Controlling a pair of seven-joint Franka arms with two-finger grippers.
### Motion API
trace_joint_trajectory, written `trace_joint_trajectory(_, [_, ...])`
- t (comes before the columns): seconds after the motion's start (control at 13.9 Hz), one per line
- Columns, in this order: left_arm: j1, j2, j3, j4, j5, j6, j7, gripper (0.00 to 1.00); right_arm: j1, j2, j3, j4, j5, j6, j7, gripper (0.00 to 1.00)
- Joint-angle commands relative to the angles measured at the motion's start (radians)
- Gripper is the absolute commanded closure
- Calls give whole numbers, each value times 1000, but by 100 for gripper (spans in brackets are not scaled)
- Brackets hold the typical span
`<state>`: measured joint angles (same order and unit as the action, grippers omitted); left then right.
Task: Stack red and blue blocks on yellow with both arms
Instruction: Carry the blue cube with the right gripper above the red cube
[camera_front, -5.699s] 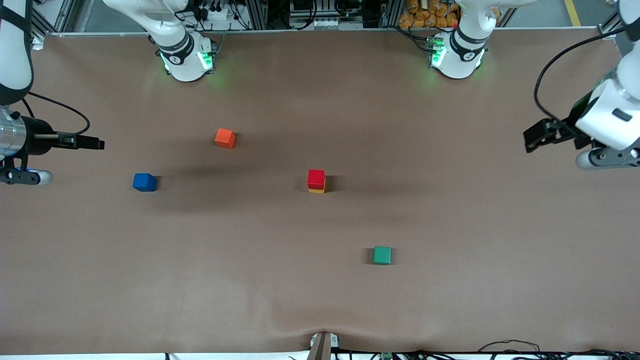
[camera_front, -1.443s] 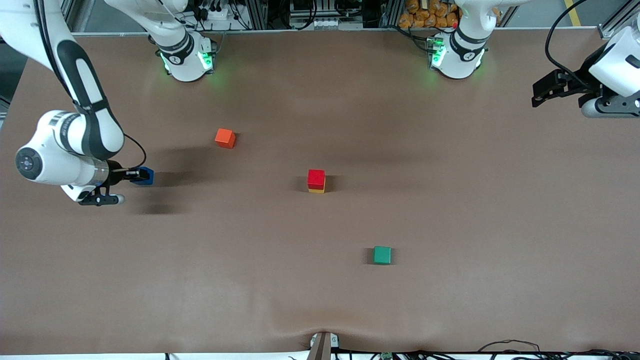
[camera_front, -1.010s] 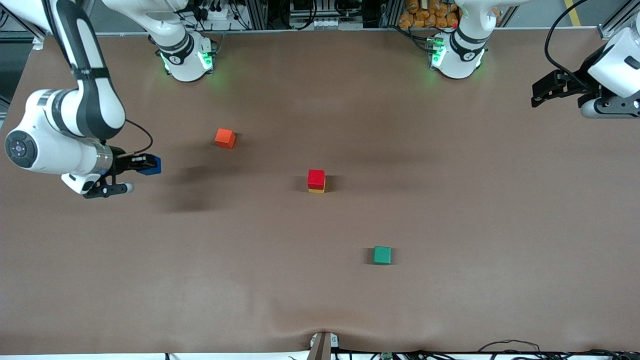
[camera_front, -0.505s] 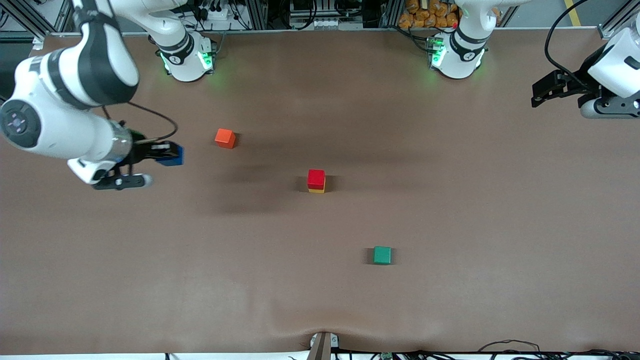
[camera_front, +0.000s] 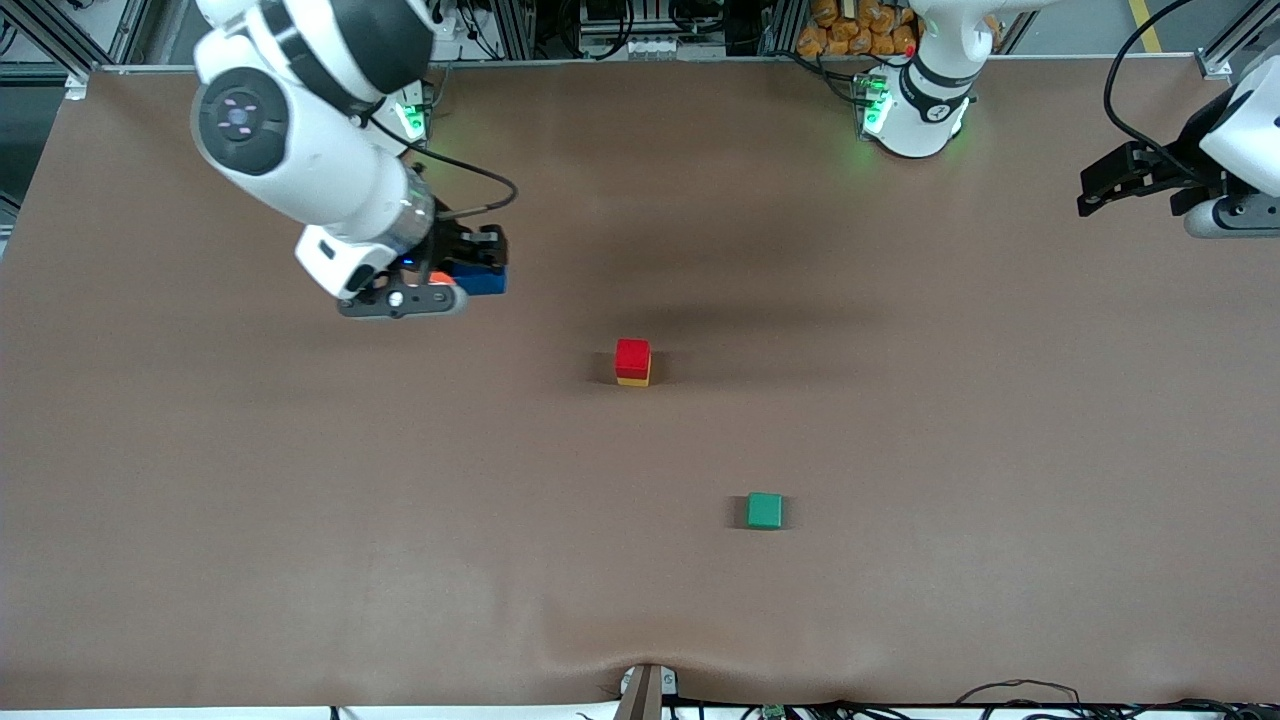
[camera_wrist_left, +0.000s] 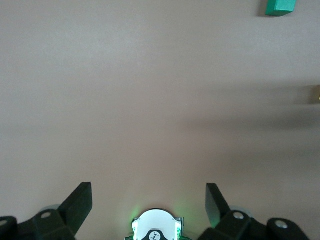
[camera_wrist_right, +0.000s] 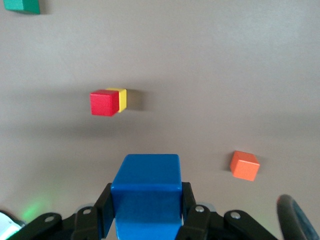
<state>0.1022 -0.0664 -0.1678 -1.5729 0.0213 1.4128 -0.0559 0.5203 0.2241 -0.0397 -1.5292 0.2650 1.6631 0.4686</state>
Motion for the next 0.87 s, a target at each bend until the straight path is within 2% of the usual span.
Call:
trace_joint_trajectory(0.0, [7,-23,-7,-12,15,9,18,0,13,141,-16,147,65,21,47,100])
trace_joint_trajectory(0.29, [5,-23,-9,-12,15,9,18,0,92,294,-17,263,60,173,113,100])
trace_joint_trajectory(0.5, [5,-23,-9,-13,14,9,18,0,133,382,-20,322,53,211,123,100])
trace_joint_trajectory(0.79, [5,-23,-9,-12,14,9,18,0,161,420,-20,328,53,213,179,100])
